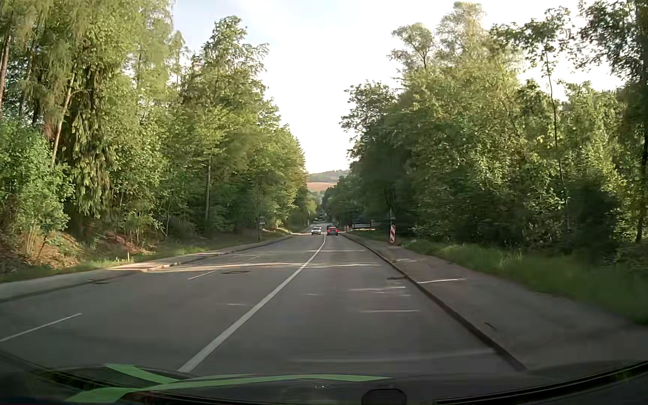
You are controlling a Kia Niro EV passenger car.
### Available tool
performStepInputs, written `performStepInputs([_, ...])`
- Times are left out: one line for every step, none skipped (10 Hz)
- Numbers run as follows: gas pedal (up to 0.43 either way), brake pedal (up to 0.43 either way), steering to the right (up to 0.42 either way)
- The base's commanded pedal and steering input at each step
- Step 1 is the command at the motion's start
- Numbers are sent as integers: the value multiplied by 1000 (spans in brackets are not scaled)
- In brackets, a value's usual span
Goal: Follow the waypoints while adhering to traffic rules and regulations
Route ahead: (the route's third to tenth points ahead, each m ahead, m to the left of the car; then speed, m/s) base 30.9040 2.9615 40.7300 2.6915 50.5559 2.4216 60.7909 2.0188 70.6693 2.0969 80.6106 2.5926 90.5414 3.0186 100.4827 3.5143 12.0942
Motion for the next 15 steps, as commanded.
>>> performStepInputs([0,140,-12])
performStepInputs([0,128,-12])
performStepInputs([0,134,-12])
performStepInputs([0,134,-12])
performStepInputs([0,134,-12])
performStepInputs([0,146,-12])
performStepInputs([0,159,-12])
performStepInputs([0,165,-12])
performStepInputs([0,165,-12])
performStepInputs([0,165,-10])
performStepInputs([0,171,-9])
performStepInputs([0,171,-10])
performStepInputs([0,171,-8])
performStepInputs([0,171,-8])
performStepInputs([0,165,-8])
